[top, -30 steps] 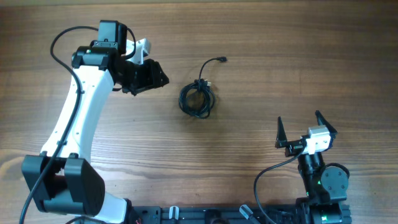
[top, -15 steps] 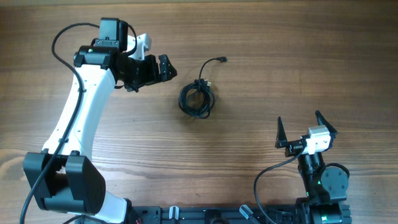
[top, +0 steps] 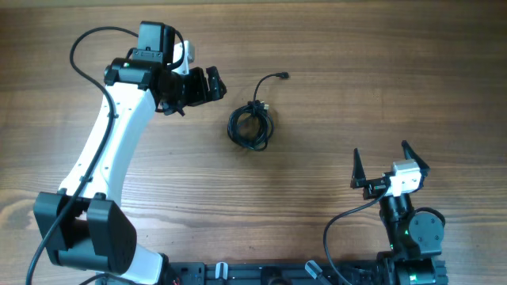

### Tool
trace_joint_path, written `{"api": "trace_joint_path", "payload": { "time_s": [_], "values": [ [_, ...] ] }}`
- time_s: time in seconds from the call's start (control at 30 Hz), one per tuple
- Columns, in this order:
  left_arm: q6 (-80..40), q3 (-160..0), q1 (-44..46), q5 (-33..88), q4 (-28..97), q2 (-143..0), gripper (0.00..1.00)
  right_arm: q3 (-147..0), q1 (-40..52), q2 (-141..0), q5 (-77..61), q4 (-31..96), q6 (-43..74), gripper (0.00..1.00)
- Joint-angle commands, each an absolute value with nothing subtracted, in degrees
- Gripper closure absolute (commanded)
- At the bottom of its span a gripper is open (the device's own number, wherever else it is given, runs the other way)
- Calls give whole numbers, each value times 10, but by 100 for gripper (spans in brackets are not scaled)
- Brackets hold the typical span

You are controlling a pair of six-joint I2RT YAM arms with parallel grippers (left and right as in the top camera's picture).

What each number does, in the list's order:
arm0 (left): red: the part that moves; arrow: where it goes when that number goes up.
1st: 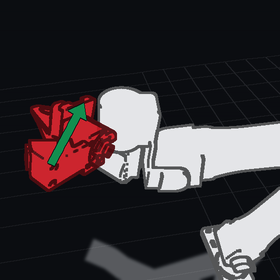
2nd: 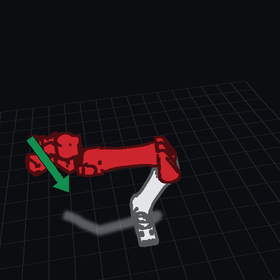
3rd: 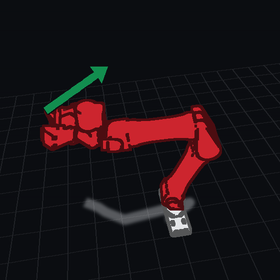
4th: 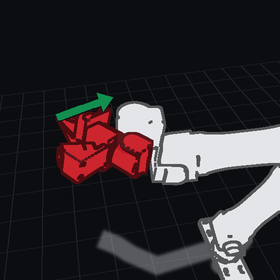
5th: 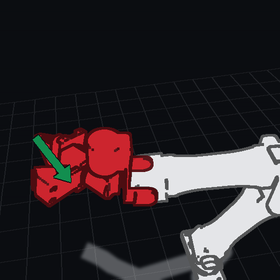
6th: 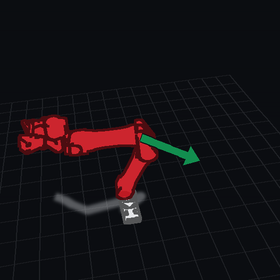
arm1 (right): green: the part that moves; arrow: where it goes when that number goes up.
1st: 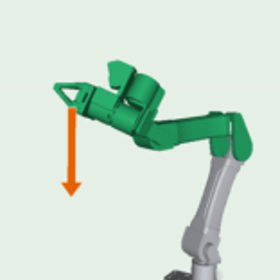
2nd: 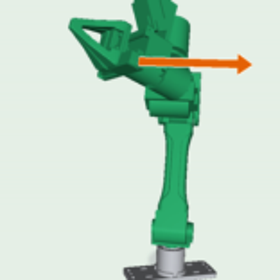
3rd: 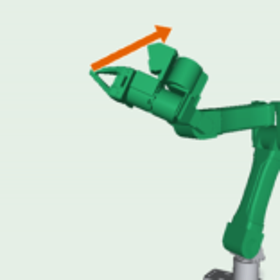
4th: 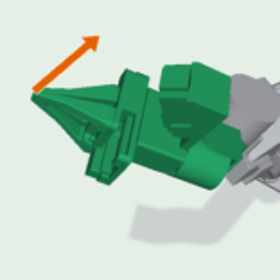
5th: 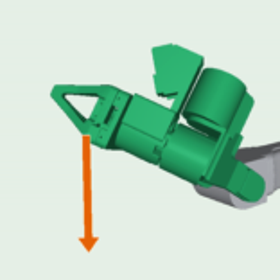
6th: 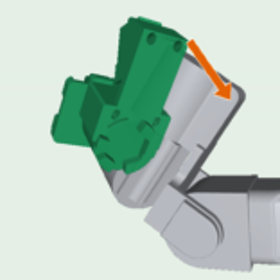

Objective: Untangle cables
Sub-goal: 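Lower the left gripper down beside the cable coil's plug ends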

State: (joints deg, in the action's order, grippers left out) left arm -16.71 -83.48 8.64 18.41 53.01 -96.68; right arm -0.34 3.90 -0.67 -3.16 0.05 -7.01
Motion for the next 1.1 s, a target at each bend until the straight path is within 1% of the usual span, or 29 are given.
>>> {"api": "trace_joint_path", "payload": {
  "time_s": [0.0,0.1,0.63,0.8,0.9,1.03,1.07],
  "values": [
    [-186,-842,89,170,527,-985,0,-3,42,-3,-30,-1,-75,1],
    [-202,-842,89,169,525,-1000,0,-3,42,-3,-30,-1,-75,0],
    [-202,-842,89,169,505,-1096,0,-3,42,-3,-30,-1,-75,0],
    [-202,-842,89,169,505,-1109,6,-3,42,-3,-30,-1,-75,0],
    [-202,-842,89,169,505,-1114,11,-3,42,-3,-30,-1,-75,0],
    [-202,-842,89,169,505,-1121,13,-3,42,-3,-30,-1,-75,0],
    [-202,-842,89,169,505,-1122,16,-3,42,-3,-30,-1,-75,0]
  ]
}}
